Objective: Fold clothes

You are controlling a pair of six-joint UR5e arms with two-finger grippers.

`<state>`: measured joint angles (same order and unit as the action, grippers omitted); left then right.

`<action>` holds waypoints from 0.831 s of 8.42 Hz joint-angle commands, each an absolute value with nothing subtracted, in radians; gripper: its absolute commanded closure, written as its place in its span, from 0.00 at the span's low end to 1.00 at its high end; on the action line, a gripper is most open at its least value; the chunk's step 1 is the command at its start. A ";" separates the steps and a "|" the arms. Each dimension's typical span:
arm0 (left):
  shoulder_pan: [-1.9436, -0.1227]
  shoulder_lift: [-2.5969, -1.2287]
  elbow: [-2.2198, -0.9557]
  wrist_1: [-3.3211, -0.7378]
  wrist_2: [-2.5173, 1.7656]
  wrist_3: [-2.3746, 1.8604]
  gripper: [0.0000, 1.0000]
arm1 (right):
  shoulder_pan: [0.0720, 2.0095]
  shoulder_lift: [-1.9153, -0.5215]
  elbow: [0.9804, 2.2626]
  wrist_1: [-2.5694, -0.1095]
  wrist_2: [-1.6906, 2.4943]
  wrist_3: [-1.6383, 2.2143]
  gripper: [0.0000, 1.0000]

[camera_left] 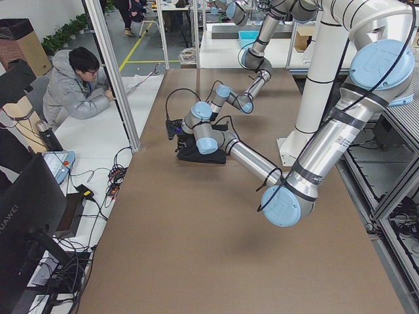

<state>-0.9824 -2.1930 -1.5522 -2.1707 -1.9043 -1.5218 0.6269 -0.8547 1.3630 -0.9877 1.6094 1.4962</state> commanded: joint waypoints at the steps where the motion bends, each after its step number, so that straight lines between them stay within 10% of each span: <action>1: -1.008 -2.191 -1.523 -2.172 -1.919 -1.506 0.00 | 0.626 -0.802 1.229 -0.982 1.611 1.402 0.06; 7: -1.008 -2.186 -1.496 -2.181 -1.919 -1.512 0.00 | 0.837 -0.802 1.108 -0.983 1.710 1.131 0.06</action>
